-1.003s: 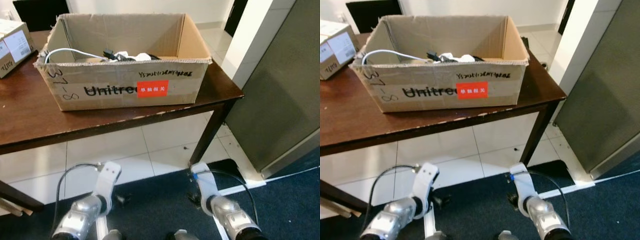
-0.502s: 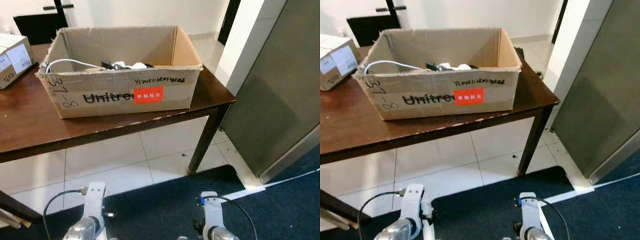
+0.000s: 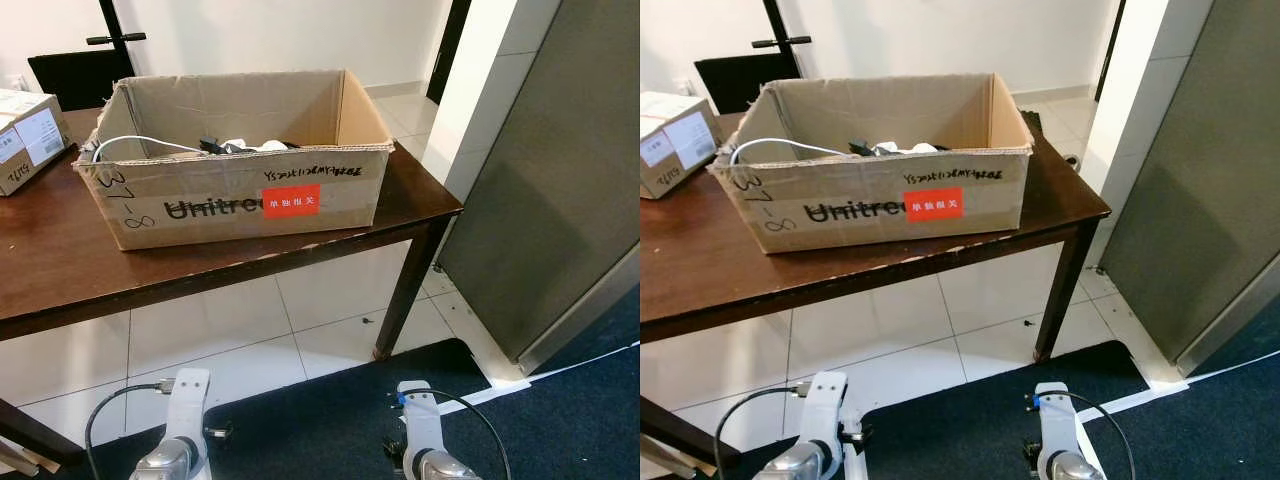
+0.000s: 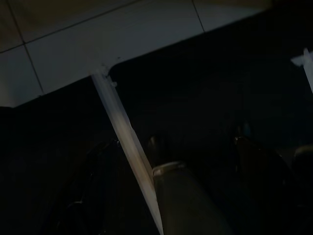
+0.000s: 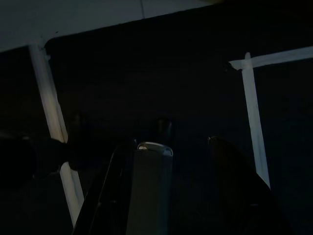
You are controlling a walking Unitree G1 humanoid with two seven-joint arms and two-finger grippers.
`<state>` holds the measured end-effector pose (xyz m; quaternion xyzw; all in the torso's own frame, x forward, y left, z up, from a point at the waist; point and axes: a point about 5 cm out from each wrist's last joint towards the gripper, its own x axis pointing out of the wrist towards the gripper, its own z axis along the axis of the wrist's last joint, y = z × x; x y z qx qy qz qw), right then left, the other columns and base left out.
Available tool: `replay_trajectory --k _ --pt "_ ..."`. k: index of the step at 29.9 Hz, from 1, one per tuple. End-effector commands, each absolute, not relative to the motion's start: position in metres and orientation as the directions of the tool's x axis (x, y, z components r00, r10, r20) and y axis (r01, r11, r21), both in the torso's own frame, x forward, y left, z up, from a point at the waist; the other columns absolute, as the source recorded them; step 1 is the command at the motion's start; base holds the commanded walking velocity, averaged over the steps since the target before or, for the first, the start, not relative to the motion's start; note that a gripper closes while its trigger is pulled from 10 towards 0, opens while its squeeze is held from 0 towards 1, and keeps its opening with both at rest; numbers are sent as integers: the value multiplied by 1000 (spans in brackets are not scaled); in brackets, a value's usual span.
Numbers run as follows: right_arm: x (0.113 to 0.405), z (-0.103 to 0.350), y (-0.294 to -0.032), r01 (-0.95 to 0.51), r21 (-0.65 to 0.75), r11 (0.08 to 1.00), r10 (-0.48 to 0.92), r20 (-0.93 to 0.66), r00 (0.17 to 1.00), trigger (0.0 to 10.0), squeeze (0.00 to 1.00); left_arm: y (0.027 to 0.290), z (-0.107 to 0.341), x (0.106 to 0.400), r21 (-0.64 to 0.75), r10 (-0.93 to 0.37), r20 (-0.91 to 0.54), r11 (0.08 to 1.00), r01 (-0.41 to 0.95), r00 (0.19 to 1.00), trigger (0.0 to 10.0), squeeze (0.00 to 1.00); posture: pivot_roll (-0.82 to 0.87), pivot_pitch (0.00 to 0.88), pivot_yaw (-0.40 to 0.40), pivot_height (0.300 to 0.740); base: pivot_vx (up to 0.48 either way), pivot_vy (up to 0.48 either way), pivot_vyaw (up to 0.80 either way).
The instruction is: Picking trash to rubbish bin
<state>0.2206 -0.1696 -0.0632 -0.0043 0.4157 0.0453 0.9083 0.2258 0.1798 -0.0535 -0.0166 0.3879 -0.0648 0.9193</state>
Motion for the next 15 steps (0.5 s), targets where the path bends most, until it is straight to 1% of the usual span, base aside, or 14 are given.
replay_trajectory --k 1,5,9,15 --pt "213 -68 -168 -121 29 992 99 -775 624 10000 0 178 -61 215 -82 -150 -738 988 134 658 10000 0 -13 110 21 740 0 0 619" --pt "211 -70 -165 -169 27 985 127 -776 618 10000 0 178 -61 214 -85 -152 -729 988 132 668 10000 0 -13 112 21 740 0 0 800" --pt "208 -72 -165 -166 34 985 129 -787 604 10000 0 185 -60 216 -66 -100 -719 995 76 688 10000 0 -8 120 18 740 0 0 800" --pt "206 -73 -163 -170 43 985 138 -785 604 10000 0 186 -58 218 -85 -98 -708 995 53 699 10000 0 1 136 18 740 0 0 800"
